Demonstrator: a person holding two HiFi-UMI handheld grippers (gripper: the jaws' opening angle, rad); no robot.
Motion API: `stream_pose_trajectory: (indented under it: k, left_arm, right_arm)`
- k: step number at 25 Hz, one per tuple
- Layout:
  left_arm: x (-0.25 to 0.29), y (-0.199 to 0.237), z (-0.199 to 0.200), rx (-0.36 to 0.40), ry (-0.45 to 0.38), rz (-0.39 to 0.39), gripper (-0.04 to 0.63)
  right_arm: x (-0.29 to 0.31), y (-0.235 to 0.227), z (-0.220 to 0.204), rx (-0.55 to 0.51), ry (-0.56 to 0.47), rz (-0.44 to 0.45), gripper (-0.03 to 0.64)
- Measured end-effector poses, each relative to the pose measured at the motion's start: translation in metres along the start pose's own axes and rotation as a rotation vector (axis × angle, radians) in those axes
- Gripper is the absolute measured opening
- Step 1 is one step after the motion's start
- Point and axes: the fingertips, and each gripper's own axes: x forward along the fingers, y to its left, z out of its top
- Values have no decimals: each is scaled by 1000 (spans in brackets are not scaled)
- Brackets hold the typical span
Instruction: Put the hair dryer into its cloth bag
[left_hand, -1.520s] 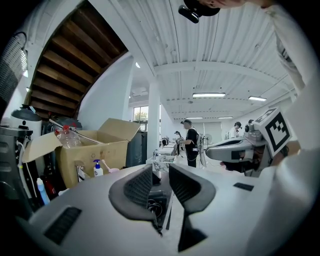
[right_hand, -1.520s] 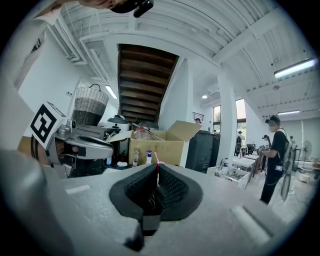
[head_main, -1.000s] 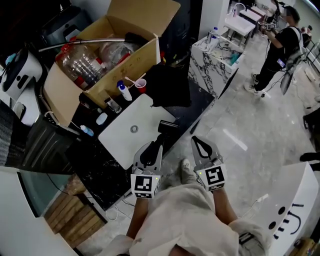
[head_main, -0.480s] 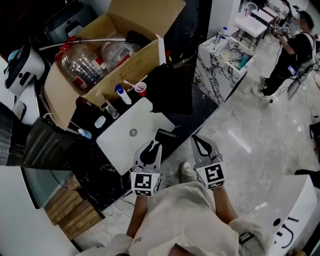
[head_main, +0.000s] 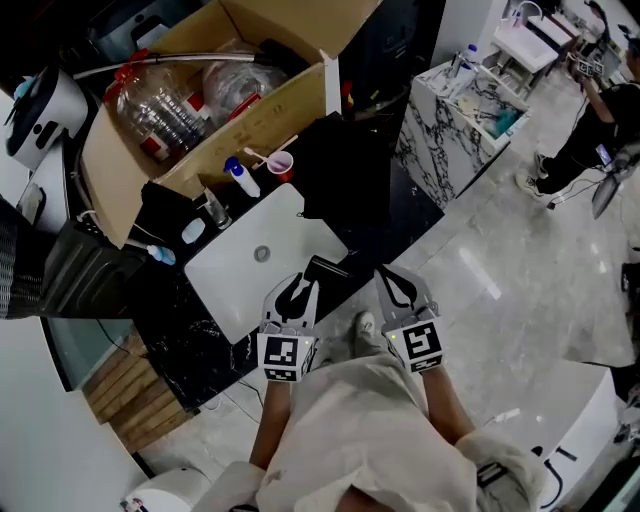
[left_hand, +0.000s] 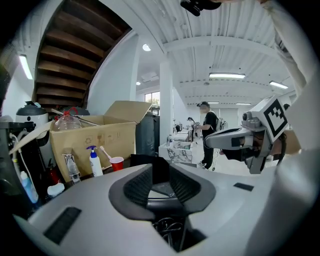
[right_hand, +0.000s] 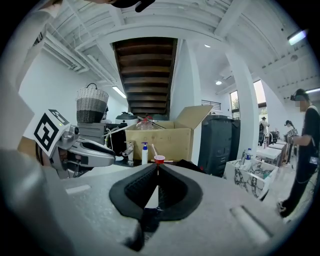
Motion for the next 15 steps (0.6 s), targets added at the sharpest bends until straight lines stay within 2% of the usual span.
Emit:
stream_pose_trajectory:
  k: [8,15]
  left_arm:
    - [11,9,-19,-25,73,29,104]
    - [9,12,-41,-22,163,51,140]
  right_arm:
    - [21,9,-19,34,78,102,5]
    - [32,26,-35,37,127,227,5]
